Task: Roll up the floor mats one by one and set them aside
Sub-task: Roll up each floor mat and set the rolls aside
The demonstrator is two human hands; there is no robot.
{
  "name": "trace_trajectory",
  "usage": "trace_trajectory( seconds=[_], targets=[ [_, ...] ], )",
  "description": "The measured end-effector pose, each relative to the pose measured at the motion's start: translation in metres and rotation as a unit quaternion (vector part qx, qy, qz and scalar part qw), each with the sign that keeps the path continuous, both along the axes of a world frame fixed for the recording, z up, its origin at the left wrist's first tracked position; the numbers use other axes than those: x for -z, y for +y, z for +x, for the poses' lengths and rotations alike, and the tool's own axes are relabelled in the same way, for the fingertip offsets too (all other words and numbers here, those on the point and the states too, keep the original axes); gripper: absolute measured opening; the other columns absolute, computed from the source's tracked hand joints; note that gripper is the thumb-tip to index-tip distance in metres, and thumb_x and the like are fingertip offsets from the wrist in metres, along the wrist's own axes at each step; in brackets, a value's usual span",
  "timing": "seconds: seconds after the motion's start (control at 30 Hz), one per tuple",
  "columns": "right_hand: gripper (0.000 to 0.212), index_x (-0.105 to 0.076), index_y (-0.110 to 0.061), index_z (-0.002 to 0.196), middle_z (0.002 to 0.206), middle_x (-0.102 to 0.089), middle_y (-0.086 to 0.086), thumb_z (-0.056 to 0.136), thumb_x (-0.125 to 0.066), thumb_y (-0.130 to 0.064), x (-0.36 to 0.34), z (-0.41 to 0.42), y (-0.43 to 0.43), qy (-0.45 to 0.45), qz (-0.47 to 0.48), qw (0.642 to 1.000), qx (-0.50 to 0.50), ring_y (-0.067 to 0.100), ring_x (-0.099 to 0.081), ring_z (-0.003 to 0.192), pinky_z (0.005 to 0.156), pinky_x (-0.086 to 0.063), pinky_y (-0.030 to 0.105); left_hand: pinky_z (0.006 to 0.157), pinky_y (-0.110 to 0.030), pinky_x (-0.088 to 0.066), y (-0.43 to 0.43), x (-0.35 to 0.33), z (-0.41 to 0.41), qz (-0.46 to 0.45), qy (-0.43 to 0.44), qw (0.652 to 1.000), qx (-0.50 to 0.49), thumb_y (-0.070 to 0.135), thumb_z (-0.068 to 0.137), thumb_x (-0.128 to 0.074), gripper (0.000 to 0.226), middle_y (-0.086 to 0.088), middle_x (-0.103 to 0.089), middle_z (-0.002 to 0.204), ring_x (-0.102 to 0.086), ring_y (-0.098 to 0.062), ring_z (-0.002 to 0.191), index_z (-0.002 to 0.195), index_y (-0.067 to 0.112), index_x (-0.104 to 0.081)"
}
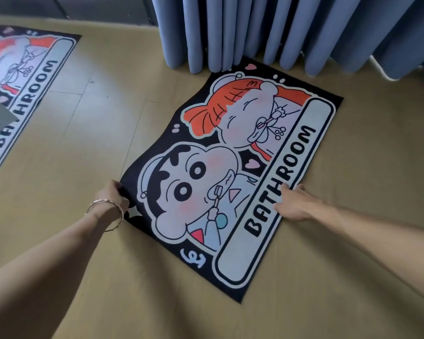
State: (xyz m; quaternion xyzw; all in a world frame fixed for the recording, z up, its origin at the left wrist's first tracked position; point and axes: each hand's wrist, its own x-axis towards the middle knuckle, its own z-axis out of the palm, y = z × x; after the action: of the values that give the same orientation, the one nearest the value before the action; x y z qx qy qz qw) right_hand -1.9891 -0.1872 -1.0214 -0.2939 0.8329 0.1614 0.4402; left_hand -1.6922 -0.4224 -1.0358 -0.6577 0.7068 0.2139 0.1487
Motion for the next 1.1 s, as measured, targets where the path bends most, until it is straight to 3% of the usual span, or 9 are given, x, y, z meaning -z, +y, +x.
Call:
trace_trajectory(
  seconds=[0.1, 0.23, 0.33, 0.47, 0.6, 0.73, 0.83, 0.97, 1.1],
  targets=[
    [0.071, 0.006, -0.016, 0.152, 0.156, 0.016, 0.023, 0.098, -0.038, -0.031, 0.002, -0.004, 0.0, -0.004, -0.017, 1.0, 0.017, 0.04, -0.012, 0.144, 0.117, -0.016, 0.049, 0.054, -0.025, -0.039, 0.0, -0.001, 0.003, 0.05, -0.038, 0.998, 0.029, 0.001, 0.079, -0.052, 0.013, -0.015, -0.058, 0.072, -0.052, -0.028, 0.066, 0.069, 0.008, -0.055],
    [0.07, 0.006, -0.014, 0.152, 0.157, 0.021, 0.012, 0.097, -0.037, -0.014, 0.004, -0.017, -0.009, 0.023, -0.077, 0.997, -0.007, 0.029, 0.007, 0.146, 0.119, -0.006, 0.046, 0.068, -0.033, -0.053, 0.019, 0.004, 0.02, 0.154, -0.107, 0.981, 0.052, 0.005, 0.086, -0.046, 0.015, -0.015, -0.067, 0.082, -0.065, -0.028, 0.077, 0.078, 0.006, -0.06],
    [0.071, 0.005, -0.015, 0.153, 0.157, 0.022, 0.011, 0.096, -0.038, -0.012, 0.003, -0.025, -0.025, 0.035, -0.094, 0.995, -0.014, 0.029, 0.008, 0.146, 0.119, -0.004, 0.045, 0.053, -0.025, -0.05, 0.025, 0.003, 0.024, 0.204, -0.104, 0.971, 0.066, 0.009, 0.075, -0.05, 0.013, -0.009, -0.061, 0.06, -0.064, -0.024, 0.059, 0.063, 0.007, -0.056],
    [0.07, 0.002, -0.016, 0.153, 0.154, 0.025, 0.018, 0.099, -0.042, -0.021, 0.0, -0.016, -0.04, 0.097, -0.108, 0.989, 0.006, 0.037, 0.011, 0.145, 0.117, -0.003, 0.047, 0.043, -0.024, -0.052, 0.04, 0.0, 0.019, 0.304, -0.002, 0.953, 0.002, -0.002, 0.084, -0.057, 0.008, -0.012, -0.058, 0.062, -0.059, -0.019, 0.048, 0.077, 0.003, -0.059],
    [0.073, -0.006, -0.014, 0.153, 0.155, 0.021, 0.02, 0.097, -0.044, -0.042, 0.005, -0.004, -0.036, 0.147, -0.102, 0.979, -0.099, 0.041, 0.014, 0.143, 0.116, 0.0, 0.049, 0.051, -0.023, -0.052, 0.062, -0.007, 0.005, 0.397, -0.044, 0.91, 0.113, 0.012, 0.085, -0.063, 0.002, -0.006, -0.066, 0.071, -0.062, -0.013, 0.053, 0.086, 0.01, -0.061],
    [0.087, 0.001, -0.012, 0.152, 0.157, 0.014, 0.017, 0.092, -0.046, -0.054, 0.006, 0.027, -0.007, 0.065, -0.097, 0.972, -0.206, 0.037, 0.006, 0.145, 0.118, -0.01, 0.051, 0.061, -0.025, -0.048, 0.092, -0.017, -0.03, 0.223, -0.159, 0.873, 0.403, 0.044, 0.083, -0.056, 0.031, -0.002, -0.069, 0.091, -0.059, -0.019, 0.072, 0.093, 0.016, -0.062],
    [0.088, 0.004, -0.015, 0.152, 0.157, 0.018, 0.011, 0.091, -0.046, -0.056, 0.002, 0.047, 0.017, 0.022, -0.119, 0.956, -0.268, 0.031, 0.012, 0.145, 0.118, -0.008, 0.051, 0.072, -0.031, -0.045, 0.124, -0.019, -0.054, 0.133, -0.053, 0.855, 0.498, 0.056, 0.086, -0.051, 0.037, 0.003, -0.059, 0.106, -0.055, -0.019, 0.092, 0.108, 0.026, -0.051],
    [0.078, -0.025, -0.014, 0.146, 0.158, -0.006, 0.008, 0.087, -0.053, -0.057, 0.002, 0.064, 0.046, -0.013, -0.168, 0.924, -0.342, 0.027, -0.004, 0.145, 0.116, -0.018, 0.048, 0.084, -0.033, -0.041, 0.155, -0.012, -0.07, 0.115, 0.01, 0.779, 0.616, 0.059, 0.083, -0.054, 0.057, 0.001, -0.046, 0.115, -0.044, -0.019, 0.104, 0.123, 0.021, -0.04],
    [0.059, -0.048, -0.01, 0.124, 0.131, -0.041, 0.009, 0.085, -0.058, -0.054, 0.007, 0.079, 0.068, -0.022, -0.222, 0.883, -0.414, 0.024, -0.036, 0.121, 0.105, -0.034, 0.038, 0.085, -0.033, -0.036, 0.176, 0.0, -0.066, 0.086, 0.002, 0.738, 0.669, 0.042, 0.091, -0.052, 0.049, -0.003, -0.04, 0.121, -0.04, -0.021, 0.108, 0.13, 0.02, -0.034]
  ],
)
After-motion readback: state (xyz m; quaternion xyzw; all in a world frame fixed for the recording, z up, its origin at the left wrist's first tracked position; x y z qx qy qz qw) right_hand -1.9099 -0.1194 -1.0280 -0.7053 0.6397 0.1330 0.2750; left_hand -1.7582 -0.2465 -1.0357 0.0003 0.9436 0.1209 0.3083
